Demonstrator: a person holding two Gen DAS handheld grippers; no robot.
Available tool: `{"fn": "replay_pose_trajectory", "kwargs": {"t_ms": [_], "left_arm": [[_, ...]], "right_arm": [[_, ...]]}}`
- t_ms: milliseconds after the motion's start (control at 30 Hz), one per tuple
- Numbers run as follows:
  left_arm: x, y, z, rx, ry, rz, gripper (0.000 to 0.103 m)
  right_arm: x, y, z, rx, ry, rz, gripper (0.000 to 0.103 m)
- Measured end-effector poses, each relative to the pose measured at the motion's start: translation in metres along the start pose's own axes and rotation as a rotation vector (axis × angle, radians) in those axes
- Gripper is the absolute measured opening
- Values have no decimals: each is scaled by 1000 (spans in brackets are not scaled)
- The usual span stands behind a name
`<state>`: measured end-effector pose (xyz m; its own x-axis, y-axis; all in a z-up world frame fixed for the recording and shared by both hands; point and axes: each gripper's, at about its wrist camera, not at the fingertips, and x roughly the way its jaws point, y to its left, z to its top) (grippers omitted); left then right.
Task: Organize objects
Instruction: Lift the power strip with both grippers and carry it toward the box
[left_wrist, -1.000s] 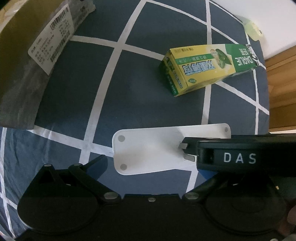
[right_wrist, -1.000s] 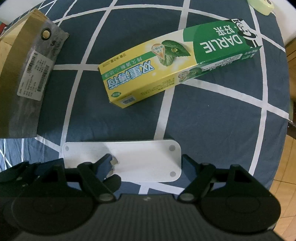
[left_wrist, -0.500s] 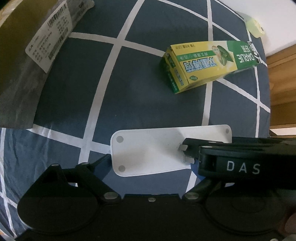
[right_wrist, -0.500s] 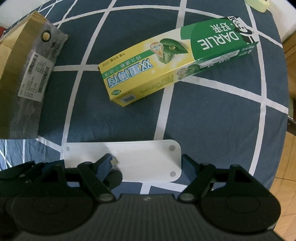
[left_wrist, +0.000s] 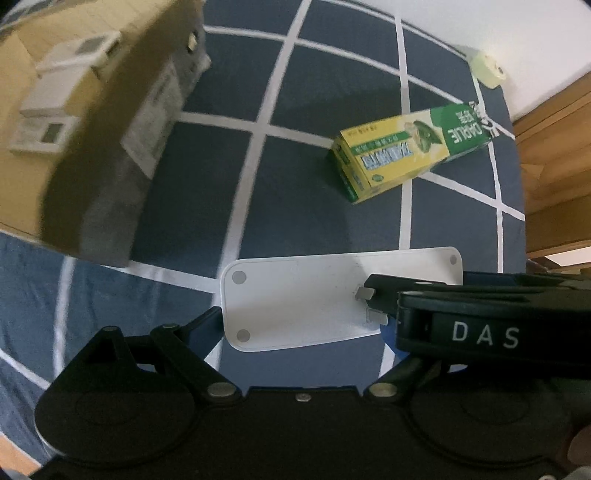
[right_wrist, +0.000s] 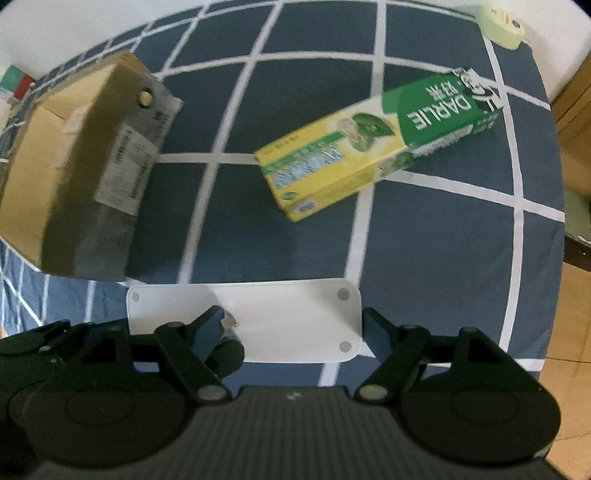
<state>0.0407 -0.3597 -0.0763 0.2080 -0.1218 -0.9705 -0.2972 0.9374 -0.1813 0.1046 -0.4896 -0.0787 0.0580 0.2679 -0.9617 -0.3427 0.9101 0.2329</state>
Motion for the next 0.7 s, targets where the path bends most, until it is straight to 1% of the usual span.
{"fn": "replay_pose_trajectory", "kwargs": {"t_ms": [333,567,700], "left_arm": [[-50,35,-1,35,-66,10,89],[-79,72,15,95,-101,-12,89],[-95,99,28,134,-115,-25,89]], "right_arm": [[-31,52,-9,-6,-78,17,79],[-47,98,-6,25,-136,-1,80],[-53,132,1,52,-167,-15,79]]}}
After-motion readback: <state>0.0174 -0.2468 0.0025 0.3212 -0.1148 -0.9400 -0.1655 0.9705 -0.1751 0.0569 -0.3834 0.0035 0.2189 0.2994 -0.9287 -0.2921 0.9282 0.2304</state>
